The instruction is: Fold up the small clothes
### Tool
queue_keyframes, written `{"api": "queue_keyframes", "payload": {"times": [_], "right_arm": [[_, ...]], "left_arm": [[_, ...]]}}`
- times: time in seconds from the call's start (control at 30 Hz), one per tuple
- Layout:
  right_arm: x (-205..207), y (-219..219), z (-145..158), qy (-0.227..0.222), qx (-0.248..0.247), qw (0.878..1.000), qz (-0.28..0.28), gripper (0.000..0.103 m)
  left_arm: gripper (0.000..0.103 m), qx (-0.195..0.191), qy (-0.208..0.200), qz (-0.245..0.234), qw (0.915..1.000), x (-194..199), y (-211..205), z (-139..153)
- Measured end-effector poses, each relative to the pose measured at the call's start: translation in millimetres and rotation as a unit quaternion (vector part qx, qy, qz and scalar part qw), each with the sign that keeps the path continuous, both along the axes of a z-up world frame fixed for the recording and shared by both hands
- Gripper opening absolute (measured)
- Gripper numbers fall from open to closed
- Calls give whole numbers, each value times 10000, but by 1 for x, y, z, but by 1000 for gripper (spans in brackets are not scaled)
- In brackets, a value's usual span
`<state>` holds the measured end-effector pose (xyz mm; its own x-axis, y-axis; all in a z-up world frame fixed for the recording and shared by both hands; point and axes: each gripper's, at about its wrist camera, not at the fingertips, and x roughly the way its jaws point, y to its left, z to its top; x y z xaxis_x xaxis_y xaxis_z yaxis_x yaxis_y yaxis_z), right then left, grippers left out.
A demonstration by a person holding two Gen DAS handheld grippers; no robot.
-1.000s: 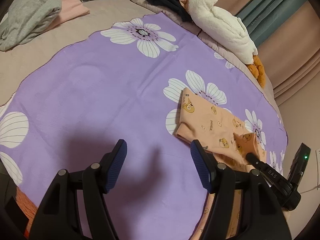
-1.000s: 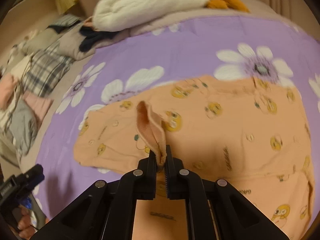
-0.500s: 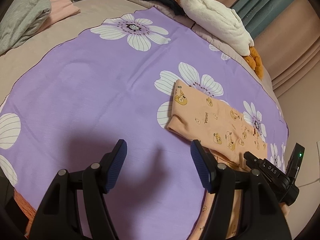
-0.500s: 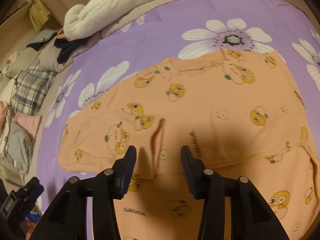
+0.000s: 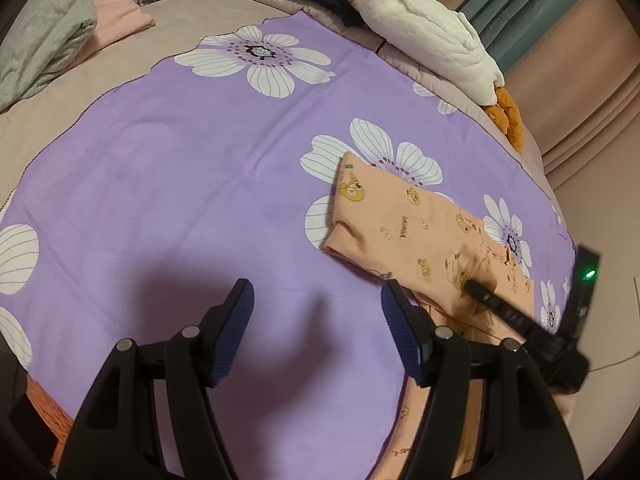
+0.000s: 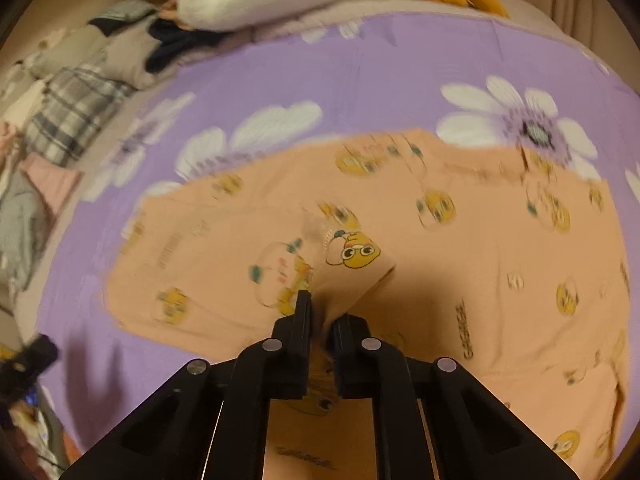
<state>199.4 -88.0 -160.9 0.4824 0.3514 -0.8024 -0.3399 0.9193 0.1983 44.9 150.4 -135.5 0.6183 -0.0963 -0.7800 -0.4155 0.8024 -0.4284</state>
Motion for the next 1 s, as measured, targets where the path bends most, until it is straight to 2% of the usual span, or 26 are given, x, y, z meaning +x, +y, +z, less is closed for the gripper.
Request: {"api": "queue_keyframes", "payload": {"times": [0.2,0.37,0.53,0.73,1.0], "right_arm": [[-6,11,74,-821,139,9956,424,10],[-16,15,141,-1622,278,9849,539,10],[-24,11,182,-2099,366,9755,542,10],[-19,-13,189,-2265,352,9731,221,10],[0,-57,161,-1897,244,9804,-473,10]], "left_arm": [[66,22,-61,-12,10000,3,-2,4],[66,71,-137,-10,9999,5,-1,10],[66,107,-236,16,9997,11,2,18],[65,214,-302,-124,9992,31,-4,27],[65,340,-367,-567,9971,66,-34,34]]}}
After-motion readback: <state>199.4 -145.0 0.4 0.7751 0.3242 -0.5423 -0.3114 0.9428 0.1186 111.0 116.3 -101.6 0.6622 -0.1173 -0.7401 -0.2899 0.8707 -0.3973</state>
